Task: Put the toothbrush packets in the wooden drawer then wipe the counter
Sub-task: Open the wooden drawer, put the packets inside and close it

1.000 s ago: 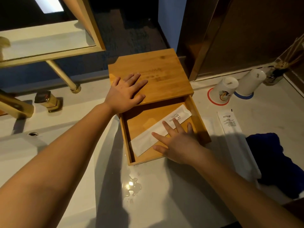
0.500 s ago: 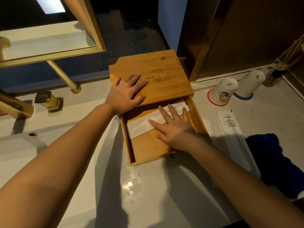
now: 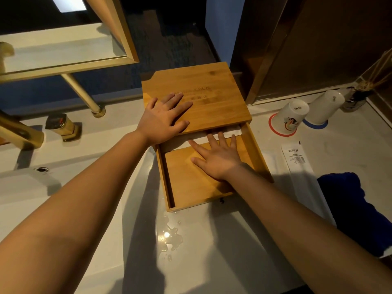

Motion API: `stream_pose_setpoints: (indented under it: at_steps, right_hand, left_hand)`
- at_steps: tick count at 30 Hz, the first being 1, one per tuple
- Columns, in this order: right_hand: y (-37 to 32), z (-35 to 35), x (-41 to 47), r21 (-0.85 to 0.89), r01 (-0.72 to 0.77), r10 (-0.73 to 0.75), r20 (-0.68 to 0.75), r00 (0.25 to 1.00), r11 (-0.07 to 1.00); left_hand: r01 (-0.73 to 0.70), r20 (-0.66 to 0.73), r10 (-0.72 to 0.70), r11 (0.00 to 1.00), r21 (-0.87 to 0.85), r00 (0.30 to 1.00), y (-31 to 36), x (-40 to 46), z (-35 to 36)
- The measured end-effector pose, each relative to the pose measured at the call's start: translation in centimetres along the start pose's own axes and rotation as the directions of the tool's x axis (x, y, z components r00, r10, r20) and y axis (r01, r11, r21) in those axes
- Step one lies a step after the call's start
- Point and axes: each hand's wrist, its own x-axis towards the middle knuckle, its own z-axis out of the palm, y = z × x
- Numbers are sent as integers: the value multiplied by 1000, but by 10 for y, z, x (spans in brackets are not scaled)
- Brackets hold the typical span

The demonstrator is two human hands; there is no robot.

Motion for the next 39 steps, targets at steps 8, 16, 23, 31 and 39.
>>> stream_pose_setpoints:
  at_steps: [8, 16, 23, 31, 39]
  right_hand:
    - [4, 7, -9, 68, 22, -18, -63, 998, 997]
    - [4, -9, -63, 257, 81, -11, -262, 965, 963]
    - [88, 38, -137, 679, -193, 554, -364, 749, 708]
    - [97, 47, -137, 577, -289, 443, -143, 885, 764]
    - [87, 61, -123, 312, -404, 468, -164, 868, 860]
  left_hand:
    - [1, 1, -1, 1000, -3, 1000, 1, 0, -1]
    - [-3, 1, 3, 1000, -10, 1000, -1, -1, 0]
    - [-1, 9, 1, 1000, -9, 1000, -2, -1, -1]
    - [-16, 15, 16, 1000, 15, 1000, -3, 0, 1]
    - [-8, 24, 8, 1000, 11, 1000, -1, 1, -1]
